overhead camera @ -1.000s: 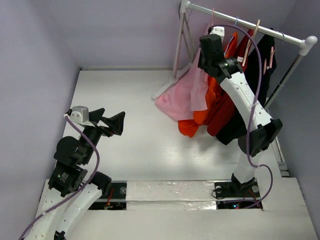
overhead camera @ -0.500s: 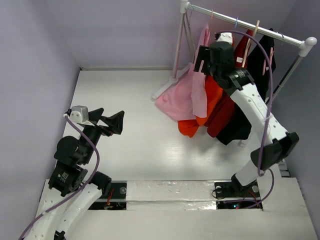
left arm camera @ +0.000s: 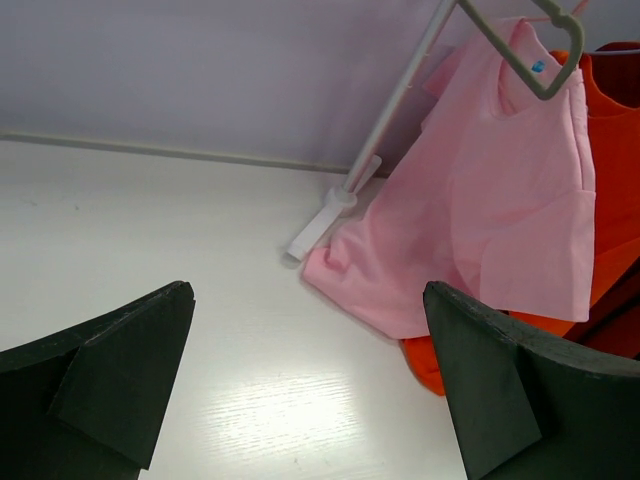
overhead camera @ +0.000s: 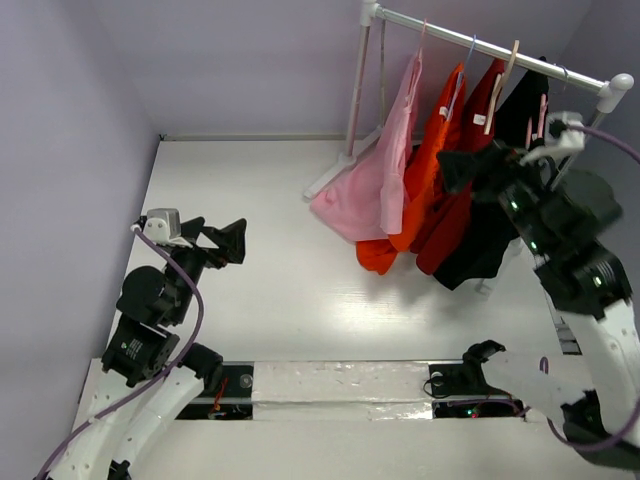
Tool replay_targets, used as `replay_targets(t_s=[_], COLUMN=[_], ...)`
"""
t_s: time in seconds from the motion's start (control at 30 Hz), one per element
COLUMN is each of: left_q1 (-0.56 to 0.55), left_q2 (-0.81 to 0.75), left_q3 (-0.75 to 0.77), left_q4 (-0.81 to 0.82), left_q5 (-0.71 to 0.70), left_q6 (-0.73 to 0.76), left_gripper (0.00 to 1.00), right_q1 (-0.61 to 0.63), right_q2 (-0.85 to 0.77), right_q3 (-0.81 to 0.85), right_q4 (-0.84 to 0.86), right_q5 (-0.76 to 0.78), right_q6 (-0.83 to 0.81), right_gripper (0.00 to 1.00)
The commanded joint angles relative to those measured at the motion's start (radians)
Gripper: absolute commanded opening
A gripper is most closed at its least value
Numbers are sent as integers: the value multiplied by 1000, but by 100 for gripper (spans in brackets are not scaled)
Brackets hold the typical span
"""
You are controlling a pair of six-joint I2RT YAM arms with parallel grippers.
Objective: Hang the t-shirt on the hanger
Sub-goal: Reset both arms
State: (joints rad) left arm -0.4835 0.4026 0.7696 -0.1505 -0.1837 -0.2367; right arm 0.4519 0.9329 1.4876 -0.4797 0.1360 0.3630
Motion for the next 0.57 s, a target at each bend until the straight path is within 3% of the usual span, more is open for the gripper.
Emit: replay_targets(t_s=[0.0,0.17,0.3,0.53], left_q1=[-6,-6,-6,-6], left_q2=[36,67,120,131], left_q3=[25,125,201,163], left_q4=[34,80,98,132], left_q5=[-23,27,64,102], left_q6=[-3,-59,-95,-144], left_gripper=[99,99,99,99], right_q1=[-4,-4,-4,-4], right_q2=[-168,-432,-600,-669], right_q3=[-84,-190,-259,-349], right_q4=[88,99,81,62], right_q5=[-189,-132,8,100], right_q6=[-1,-47,-82,-140], right_gripper=[100,100,100,100])
